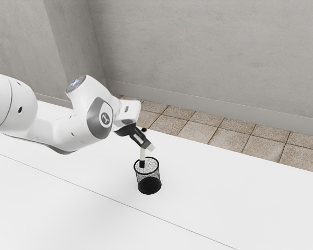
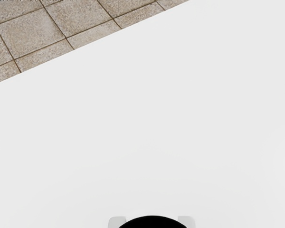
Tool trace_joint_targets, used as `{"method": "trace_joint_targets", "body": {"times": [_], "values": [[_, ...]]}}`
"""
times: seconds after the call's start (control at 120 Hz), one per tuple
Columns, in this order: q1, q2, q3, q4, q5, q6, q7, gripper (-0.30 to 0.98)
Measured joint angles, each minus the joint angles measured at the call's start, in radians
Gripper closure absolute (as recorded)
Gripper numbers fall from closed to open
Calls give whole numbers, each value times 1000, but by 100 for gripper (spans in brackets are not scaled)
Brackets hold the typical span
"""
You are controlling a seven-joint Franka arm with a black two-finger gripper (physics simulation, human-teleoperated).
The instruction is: Put the marker into the pen holder.
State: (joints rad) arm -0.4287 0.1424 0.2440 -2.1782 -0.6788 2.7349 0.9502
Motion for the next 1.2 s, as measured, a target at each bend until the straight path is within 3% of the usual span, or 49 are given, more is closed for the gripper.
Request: {"method": "trace_joint_targets", "body": {"times": [0.533,0.717,0.883,0.917,0.983,1.033,1.117,1.2], "values": [[-13,28,-2,5,-4,31,14,72],[-23,27,-3,6,-2,25,24,34],[-27,-13,23,26,8,5,28,16],[-27,-55,60,57,71,-44,13,13],[24,-107,80,340,357,-306,-83,10],[66,-133,70,495,498,-510,-160,8],[154,-145,36,588,620,-757,-274,5],[394,-146,-149,620,686,-921,-369,3]]}}
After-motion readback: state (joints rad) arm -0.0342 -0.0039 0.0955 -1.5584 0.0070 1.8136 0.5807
